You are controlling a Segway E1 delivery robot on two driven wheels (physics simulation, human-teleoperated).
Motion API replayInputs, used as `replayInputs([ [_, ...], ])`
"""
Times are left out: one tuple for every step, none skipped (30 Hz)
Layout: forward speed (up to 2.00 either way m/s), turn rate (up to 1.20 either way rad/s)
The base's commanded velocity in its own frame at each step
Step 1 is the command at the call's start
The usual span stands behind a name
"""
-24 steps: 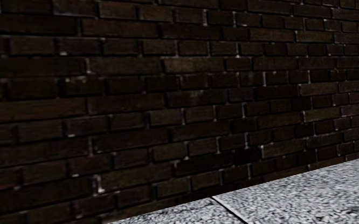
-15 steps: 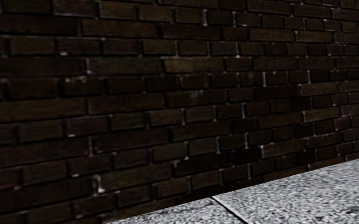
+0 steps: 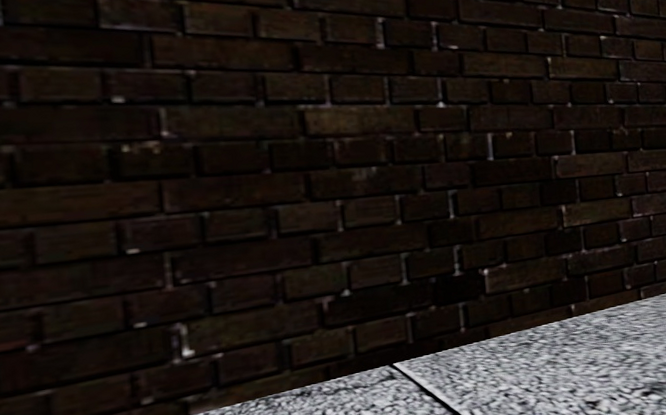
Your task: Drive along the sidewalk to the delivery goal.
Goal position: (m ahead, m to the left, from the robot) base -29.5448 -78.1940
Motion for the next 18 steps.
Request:
replayInputs([
  [0.0, 0.0],
  [0.0, 0.0],
  [0.0, 0.0],
  [0.0, 0.0],
  [0.0, 0.0],
  [0.0, 0.0],
  [0.0, -0.08],
  [0.0, -0.08],
  [0.0, -0.1],
  [0.0, -0.13],
  [0.37, -0.24],
  [0.55, -0.33],
  [0.55, -0.33],
  [0.61, -0.38],
  [0.62, -0.4],
  [0.62, -0.44],
  [0.62, -0.44],
  [0.62, -0.55],
])
